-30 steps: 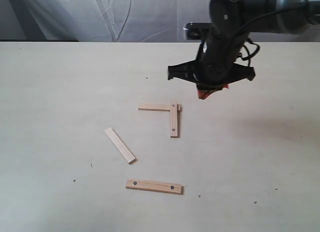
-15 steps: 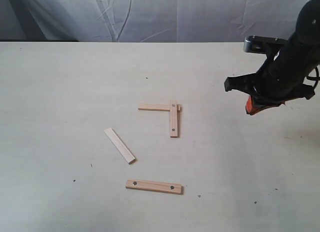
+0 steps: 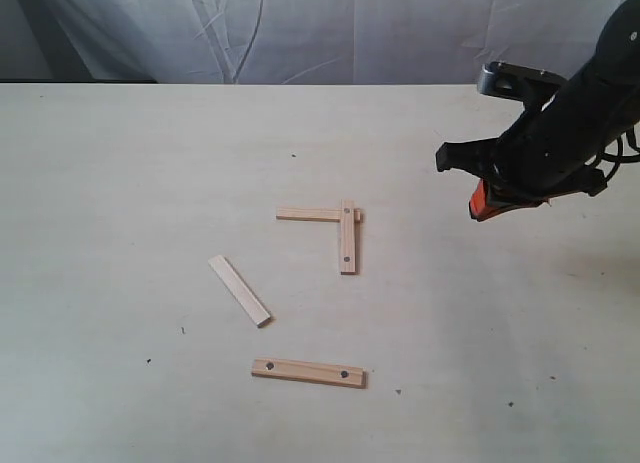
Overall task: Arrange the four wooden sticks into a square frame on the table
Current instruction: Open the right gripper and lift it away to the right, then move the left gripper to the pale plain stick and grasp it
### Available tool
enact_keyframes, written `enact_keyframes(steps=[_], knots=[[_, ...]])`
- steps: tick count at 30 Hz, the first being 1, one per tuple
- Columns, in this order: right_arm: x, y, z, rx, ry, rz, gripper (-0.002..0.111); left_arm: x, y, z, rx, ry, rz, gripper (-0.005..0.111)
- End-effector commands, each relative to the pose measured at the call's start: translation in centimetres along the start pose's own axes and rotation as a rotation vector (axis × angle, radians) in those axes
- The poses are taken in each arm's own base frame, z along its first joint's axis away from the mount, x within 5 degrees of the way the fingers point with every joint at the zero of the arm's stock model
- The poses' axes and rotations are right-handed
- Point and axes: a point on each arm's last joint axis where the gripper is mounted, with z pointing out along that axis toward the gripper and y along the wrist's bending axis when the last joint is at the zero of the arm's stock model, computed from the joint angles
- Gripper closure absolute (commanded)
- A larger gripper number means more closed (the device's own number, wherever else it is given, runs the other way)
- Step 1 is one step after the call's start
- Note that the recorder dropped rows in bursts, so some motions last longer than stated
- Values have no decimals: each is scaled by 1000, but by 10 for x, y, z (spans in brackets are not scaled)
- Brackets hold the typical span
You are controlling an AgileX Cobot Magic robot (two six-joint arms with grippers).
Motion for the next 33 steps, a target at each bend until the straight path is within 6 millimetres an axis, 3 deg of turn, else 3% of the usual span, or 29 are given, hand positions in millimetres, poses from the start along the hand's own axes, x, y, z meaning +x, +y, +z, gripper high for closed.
enact_keyframes(steps=[1, 4, 8, 9, 12, 13, 15, 17, 19, 20, 23, 25, 28, 33], knots=[[1, -2, -2, -1, -6, -3, 108, -10, 0, -1, 3, -120, -5, 107], [1, -2, -2, -1, -8, -3, 108, -14, 1, -2, -1, -162, -116, 107], [1, -2, -2, -1, -8, -15, 108, -16, 7, -2, -40, -191, -407, 107], [1, -2, -2, -1, -8, -15, 108, -22, 7, -2, -34, -187, -391, 107], [1, -2, -2, -1, -6, -18, 108, -53, 1, 7, 12, -14, -295, 107], [0, -2, -2, 0, -11, -20, 108, -74, -2, 22, 37, 159, -221, 107], [-1, -2, -2, 1, -23, -20, 108, -90, -2, 45, 44, 335, -158, 107], [-1, -2, -2, 1, -22, -22, 108, -91, -2, 70, 44, 523, -110, 107], [0, -2, -2, 1, -19, -29, 108, -70, -3, 129, 46, 783, -111, 107], [0, -2, -2, 1, -19, -29, 108, -59, -5, 142, 50, 836, -128, 107], [-1, -1, -2, -5, -25, -22, 108, 2, -21, 181, 137, 1093, -169, 107], [-3, -2, -1, -3, -41, -21, 108, 28, -48, 191, 231, 1200, -119, 107], [-3, -2, -1, 0, -44, -23, 108, 43, -104, 198, 336, 1190, -107, 107], [-2, -2, -1, -1, -40, -23, 108, 67, -139, 200, 361, 1205, -93, 107]])
